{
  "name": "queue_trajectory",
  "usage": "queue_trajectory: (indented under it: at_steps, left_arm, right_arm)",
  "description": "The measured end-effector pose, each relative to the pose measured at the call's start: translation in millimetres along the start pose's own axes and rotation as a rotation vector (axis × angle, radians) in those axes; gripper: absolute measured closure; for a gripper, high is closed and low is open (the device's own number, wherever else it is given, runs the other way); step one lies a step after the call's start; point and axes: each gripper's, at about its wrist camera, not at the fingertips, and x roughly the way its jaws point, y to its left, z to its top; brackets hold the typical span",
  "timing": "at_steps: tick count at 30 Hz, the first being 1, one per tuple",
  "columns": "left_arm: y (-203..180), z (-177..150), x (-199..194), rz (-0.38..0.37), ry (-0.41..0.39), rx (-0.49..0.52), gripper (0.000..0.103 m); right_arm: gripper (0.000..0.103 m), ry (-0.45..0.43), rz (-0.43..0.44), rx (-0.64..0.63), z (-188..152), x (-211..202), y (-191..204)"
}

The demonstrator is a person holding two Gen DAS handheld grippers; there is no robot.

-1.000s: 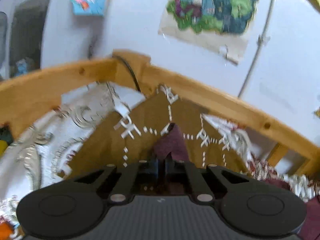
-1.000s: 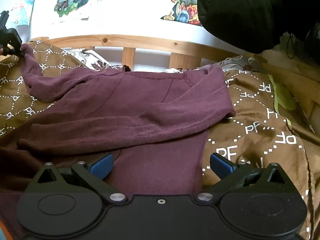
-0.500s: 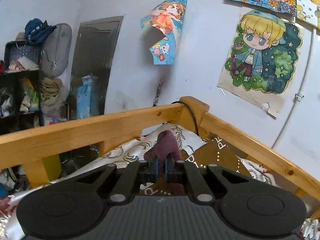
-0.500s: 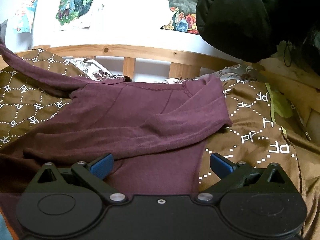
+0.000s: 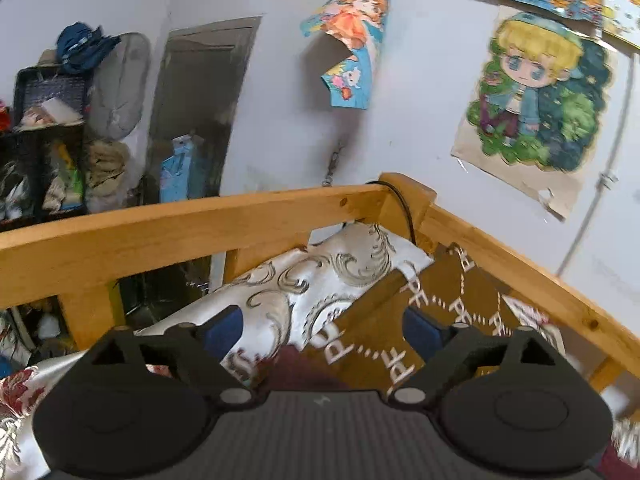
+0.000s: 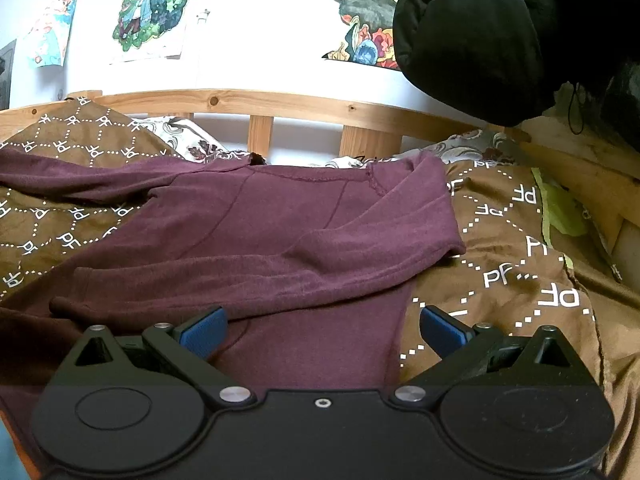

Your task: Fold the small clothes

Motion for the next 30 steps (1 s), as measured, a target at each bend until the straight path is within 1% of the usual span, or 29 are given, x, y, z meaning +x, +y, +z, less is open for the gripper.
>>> queue_trajectory:
  at_steps: [3, 5, 8, 12, 15, 19, 20, 21, 22, 24, 26, 28, 29, 30]
  left_arm:
    - [12, -17, -6, -0.019, 0.009, 0.078, 0.008]
    - [18, -31, -9, -0.046, 0.003, 0.16, 0.008]
    - [15, -46, -8, -0.061, -0.02, 0.312, 0.008]
    - [-5, -50, 3, -0.103, -0.051, 0.543, 0.007]
    - [-18, -50, 14, -0.124, -0.05, 0.679, 0.007]
    - [-20, -51, 22, -0.174, -0.052, 0.777, 0.009]
    - [-19, -50, 23, -0.181, -0.053, 0.785, 0.013]
    - [-19, -49, 24, -0.182, -0.048, 0.79, 0.022]
    - [-19, -48, 25, -0.172, -0.036, 0.792, 0.029]
    - [-16, -44, 30, -0.16, 0.007, 0.775, 0.053]
    - [-12, -41, 35, -0.165, 0.052, 0.759, 0.059]
    - [-8, -39, 38, -0.147, 0.078, 0.759, 0.073]
    - [-7, -38, 38, -0.127, 0.096, 0.755, 0.091]
    - [-6, -36, 39, -0.109, 0.123, 0.734, 0.096]
  right_arm:
    - [0.001, -0.001, 0.005, 0.002, 0, 0, 0]
    - [0.001, -0.006, 0.006, 0.003, 0, -1, 1]
    - [0.001, -0.007, 0.009, 0.003, 0, -1, 1]
    - [0.001, -0.005, 0.018, -0.006, -1, -2, 5]
    - [0.001, -0.003, 0.024, -0.02, -1, -3, 9]
    - [0.001, -0.004, 0.021, -0.031, -1, -4, 12]
    - [0.001, -0.002, 0.02, -0.03, -1, -4, 12]
    - [0.001, 0.0, 0.018, -0.029, -1, -4, 12]
    - [0.001, 0.002, 0.019, -0.029, -1, -3, 12]
    - [0.001, 0.007, 0.02, -0.03, -2, -2, 13]
    - [0.001, 0.011, 0.022, -0.033, -3, -2, 15]
    - [0.001, 0.008, 0.025, -0.04, -2, -2, 15]
    - [0.001, 0.006, 0.025, -0.043, -1, -3, 16]
    - [0.001, 0.001, 0.024, -0.047, -1, -4, 16]
